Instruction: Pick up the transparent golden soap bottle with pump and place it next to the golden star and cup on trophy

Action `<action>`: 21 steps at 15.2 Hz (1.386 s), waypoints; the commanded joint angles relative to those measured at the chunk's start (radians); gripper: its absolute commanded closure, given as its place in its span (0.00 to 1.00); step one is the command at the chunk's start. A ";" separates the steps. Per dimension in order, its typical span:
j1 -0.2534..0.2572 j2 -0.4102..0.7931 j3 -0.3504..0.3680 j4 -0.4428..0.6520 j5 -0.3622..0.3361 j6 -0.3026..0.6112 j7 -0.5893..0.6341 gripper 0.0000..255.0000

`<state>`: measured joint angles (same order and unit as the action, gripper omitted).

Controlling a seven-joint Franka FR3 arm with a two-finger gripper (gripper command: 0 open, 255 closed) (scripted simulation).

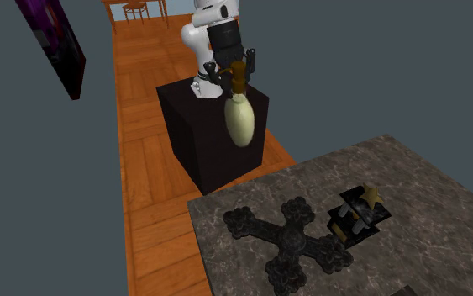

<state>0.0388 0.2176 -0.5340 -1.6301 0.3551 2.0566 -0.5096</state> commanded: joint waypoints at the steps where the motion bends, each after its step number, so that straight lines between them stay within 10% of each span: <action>1: 0.026 0.006 0.013 0.008 -0.010 0.009 0.044 1.00; 21: 0.232 0.276 0.129 0.387 -0.055 -0.044 0.456 1.00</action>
<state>0.2616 0.4783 -0.4084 -1.2719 0.3028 2.0228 -0.0754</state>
